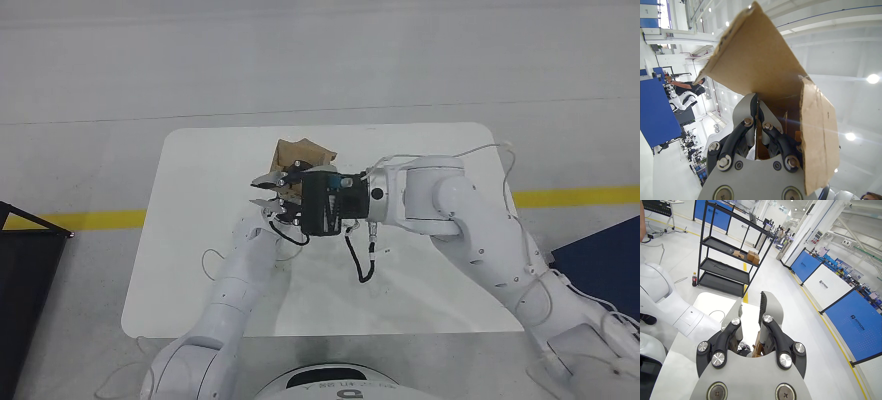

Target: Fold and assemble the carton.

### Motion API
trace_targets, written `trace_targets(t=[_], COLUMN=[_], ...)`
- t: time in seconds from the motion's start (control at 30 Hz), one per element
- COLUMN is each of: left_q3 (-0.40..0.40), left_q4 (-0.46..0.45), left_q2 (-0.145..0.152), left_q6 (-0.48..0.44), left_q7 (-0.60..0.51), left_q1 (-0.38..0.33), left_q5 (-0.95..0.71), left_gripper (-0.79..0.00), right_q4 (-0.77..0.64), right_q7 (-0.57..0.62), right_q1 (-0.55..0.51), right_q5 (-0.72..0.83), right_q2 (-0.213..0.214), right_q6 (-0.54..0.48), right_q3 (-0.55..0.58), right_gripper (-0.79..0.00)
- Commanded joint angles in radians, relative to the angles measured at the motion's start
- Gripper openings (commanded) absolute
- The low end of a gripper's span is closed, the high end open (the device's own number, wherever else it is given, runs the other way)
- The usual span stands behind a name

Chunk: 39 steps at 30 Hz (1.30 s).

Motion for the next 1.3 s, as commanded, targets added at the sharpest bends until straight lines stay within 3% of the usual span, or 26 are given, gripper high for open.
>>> trace_targets(t=[0.0, 0.37, 0.43, 0.8, 0.9, 1.07, 1.27], left_q3=[0.000, -0.010, -0.012, -0.025, -0.028, -0.031, -0.030], left_q4=[-0.008, -0.031, -0.031, -0.049, -0.057, -0.063, -0.061], left_q2=[0.000, 0.001, 0.001, 0.005, 0.006, 0.007, 0.010], left_q6=[0.003, 0.018, 0.021, 0.032, 0.036, 0.041, 0.047], left_q7=[-0.003, -0.018, -0.021, -0.032, -0.036, -0.041, -0.047], left_q1=[0.002, 0.009, 0.010, 0.022, 0.031, 0.042, 0.042], left_q5=[-0.013, -0.044, -0.044, -0.038, -0.038, -0.034, -0.017], left_gripper=[-0.785, -0.785, -0.785, -0.785, -0.785, -0.785, -0.785], right_q4=[0.017, 0.016, 0.007, -0.034, -0.067, -0.144, -0.176], right_q7=[0.002, 0.049, 0.068, 0.152, 0.183, 0.200, 0.221], right_q1=[0.000, -0.010, -0.015, -0.030, -0.032, -0.061, -0.080], right_q5=[0.009, -0.010, -0.022, -0.058, -0.148, -0.326, -0.407], right_q2=[-0.002, -0.006, -0.005, -0.007, -0.006, -0.007, -0.010], right_q6=[0.001, 0.026, 0.042, 0.090, 0.124, 0.194, 0.226], right_q3=[-0.002, 0.021, 0.031, 0.046, 0.054, 0.037, 0.029], right_gripper=[-0.763, -0.646, -0.573, -0.542, -0.523, -0.409, -0.326])
